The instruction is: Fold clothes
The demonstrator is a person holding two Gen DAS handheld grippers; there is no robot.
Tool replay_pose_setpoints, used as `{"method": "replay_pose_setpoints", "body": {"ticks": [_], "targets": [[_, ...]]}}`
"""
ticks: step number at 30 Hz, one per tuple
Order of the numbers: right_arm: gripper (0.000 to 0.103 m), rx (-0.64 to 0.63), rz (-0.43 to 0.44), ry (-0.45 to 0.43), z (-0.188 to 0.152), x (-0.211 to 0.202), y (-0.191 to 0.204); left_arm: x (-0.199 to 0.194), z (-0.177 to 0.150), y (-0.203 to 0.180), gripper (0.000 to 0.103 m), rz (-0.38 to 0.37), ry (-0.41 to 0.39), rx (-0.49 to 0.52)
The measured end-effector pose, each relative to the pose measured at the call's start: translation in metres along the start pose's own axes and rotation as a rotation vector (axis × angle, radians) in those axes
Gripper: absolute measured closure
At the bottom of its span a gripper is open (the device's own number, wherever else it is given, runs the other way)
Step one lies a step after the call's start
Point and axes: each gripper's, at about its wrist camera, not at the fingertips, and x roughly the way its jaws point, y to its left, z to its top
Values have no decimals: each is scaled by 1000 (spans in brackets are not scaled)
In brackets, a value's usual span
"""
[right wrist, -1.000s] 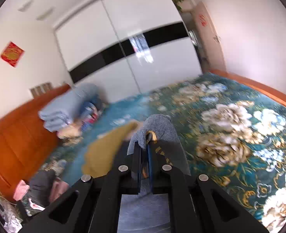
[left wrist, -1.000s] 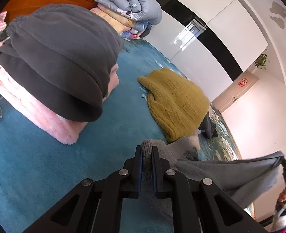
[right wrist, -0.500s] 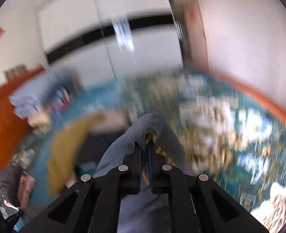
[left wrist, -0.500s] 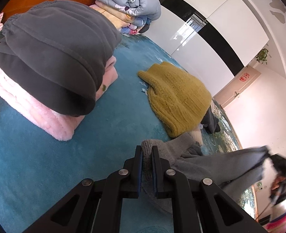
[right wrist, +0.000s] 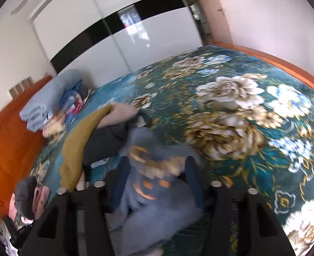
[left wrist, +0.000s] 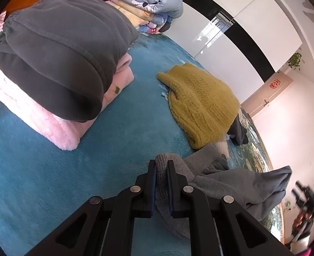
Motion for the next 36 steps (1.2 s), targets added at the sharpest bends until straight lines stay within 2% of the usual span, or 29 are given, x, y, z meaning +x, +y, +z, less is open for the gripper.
{"method": "replay_pose_setpoints", "body": {"ticks": [4,8,10,11,13,16,19,21,23,25,30,33,36], "targets": [[46,176,0,82,-22,14,-45,1,0,-2,93,5,2,-1],[49,357,102,123,-40,31,-70,-2,1,-4,93,7,10,-3],[76,427,143,112,-43,36,-72,-4,1,-3,93,4,15,-7],[97,456,164,110,-44,39,-71,-5,0,-2,93,3,19,-11],[97,482,198,104,-42,38,-64,-6,0,-1,93,0,25,-17],[98,454,279,10,-26,10,-45,-7,-2,-4,93,-7,25,-13],[98,335,354,-166,-7,-51,-20,-7,-3,-5,93,-15,29,-12],[98,250,365,-263,-5,-88,-8,-7,-3,-6,93,-21,32,-12],[98,176,364,-323,-13,-117,-5,-7,-4,-7,93,-26,37,-14],[98,162,279,-291,-33,-126,-15,-7,-5,-6,93,-27,44,-20],[98,334,151,-120,-100,-110,-71,-16,-8,-11,93,-10,26,-6],[98,413,135,-106,-134,-116,-95,-33,-5,-15,94,-28,-33,-4],[98,437,125,-115,-156,-134,-107,-48,3,-21,94,-53,-79,5]]}}
